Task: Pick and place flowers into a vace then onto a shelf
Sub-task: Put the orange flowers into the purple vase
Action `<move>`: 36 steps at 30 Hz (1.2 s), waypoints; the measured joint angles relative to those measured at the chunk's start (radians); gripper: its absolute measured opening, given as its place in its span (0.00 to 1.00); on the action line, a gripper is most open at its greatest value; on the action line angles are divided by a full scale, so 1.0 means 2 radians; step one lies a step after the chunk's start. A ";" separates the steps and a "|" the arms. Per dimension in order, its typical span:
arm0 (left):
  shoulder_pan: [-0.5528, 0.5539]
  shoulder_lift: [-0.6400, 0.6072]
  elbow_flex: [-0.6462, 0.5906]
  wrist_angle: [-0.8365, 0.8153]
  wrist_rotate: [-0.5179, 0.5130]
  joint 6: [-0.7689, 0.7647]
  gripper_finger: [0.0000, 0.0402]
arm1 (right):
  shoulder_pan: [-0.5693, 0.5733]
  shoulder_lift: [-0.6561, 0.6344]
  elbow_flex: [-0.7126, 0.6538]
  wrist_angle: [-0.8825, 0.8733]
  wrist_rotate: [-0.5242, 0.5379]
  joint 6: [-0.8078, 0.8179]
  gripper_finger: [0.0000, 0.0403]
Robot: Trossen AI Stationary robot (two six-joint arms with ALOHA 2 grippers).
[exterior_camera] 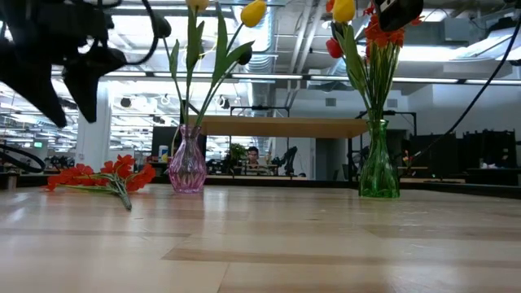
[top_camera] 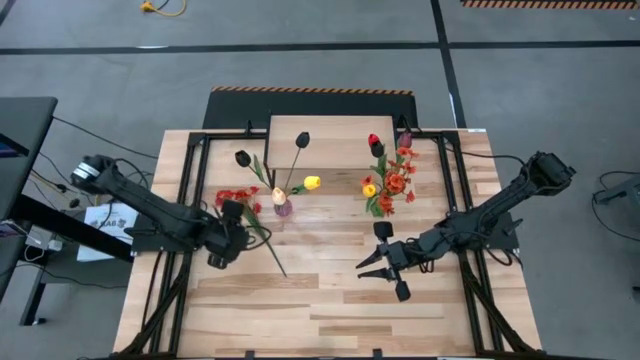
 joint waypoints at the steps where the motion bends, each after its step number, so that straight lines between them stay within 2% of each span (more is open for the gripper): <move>1: 0.000 0.008 0.000 0.000 -0.001 0.000 0.46 | 0.000 0.000 0.000 0.000 0.000 0.000 0.19; 10: 0.000 0.079 0.000 0.009 -0.026 0.036 0.46 | 0.000 0.000 0.000 0.000 0.000 0.000 0.19; 19: 0.004 0.143 0.001 0.100 -0.039 0.132 0.46 | 0.000 0.000 0.000 0.000 0.000 0.000 0.19; 36: 0.080 0.241 0.004 0.135 -0.036 0.189 0.45 | 0.000 0.000 0.000 -0.002 0.000 0.000 0.19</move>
